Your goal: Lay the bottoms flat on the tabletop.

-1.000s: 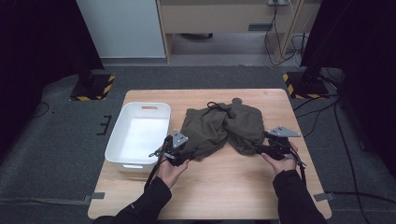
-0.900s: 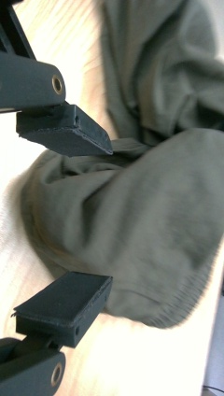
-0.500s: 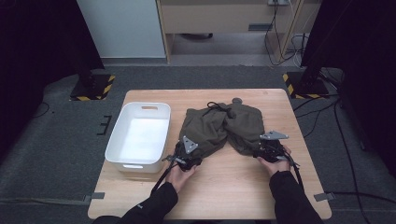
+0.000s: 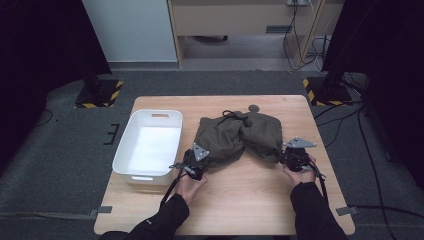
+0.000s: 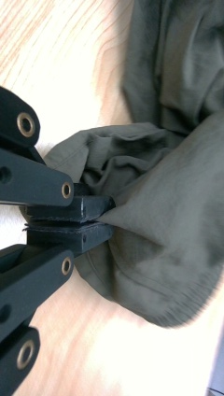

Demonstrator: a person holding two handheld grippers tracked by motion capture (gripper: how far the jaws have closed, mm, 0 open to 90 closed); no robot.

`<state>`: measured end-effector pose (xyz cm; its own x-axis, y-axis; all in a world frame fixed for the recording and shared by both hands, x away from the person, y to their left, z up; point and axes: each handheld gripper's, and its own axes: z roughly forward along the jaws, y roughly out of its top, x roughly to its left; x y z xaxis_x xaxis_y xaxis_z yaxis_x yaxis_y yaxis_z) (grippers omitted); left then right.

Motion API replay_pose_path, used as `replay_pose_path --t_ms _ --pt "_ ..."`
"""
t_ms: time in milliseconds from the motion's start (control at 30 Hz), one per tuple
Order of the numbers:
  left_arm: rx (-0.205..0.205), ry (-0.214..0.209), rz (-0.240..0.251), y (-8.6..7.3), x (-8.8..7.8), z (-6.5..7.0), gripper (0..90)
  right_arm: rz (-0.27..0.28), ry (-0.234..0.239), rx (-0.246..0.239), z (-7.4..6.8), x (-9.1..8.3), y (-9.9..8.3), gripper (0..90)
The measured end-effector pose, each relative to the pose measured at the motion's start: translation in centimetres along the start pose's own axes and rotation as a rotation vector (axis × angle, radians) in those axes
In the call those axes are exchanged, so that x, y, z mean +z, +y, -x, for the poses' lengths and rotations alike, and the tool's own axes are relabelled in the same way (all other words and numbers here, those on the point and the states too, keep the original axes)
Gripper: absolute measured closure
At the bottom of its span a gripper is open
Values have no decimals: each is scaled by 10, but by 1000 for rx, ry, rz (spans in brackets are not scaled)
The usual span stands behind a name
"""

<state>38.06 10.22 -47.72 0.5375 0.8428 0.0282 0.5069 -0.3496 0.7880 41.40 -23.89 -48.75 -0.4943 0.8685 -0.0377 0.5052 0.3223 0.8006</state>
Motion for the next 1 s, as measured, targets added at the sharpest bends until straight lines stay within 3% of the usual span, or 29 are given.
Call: replay_pose_path --t_ms 100,167,267,400,533,733,867,1000 --pt "1 -10 60 15 -23 1 890 48 -10 -7 3 -14 7 879" --pt "-19 -13 109 27 -40 -3 890 91 -20 -12 6 -27 14 879" --pt "-58 -9 183 40 -65 -16 890 141 -36 -9 11 -44 21 879" --pt "-103 5 215 47 -82 -34 890 198 -47 19 19 -60 29 879" --pt "-125 33 172 45 -72 -48 888 194 -79 26 26 -58 32 874" --pt "-113 60 69 30 -31 -50 853 73 -117 28 35 -25 17 765" --pt "-85 67 88 29 -26 -43 750 55 -129 30 38 -18 13 661" --pt "-92 60 143 33 -36 -43 646 117 -132 29 36 -29 18 557"
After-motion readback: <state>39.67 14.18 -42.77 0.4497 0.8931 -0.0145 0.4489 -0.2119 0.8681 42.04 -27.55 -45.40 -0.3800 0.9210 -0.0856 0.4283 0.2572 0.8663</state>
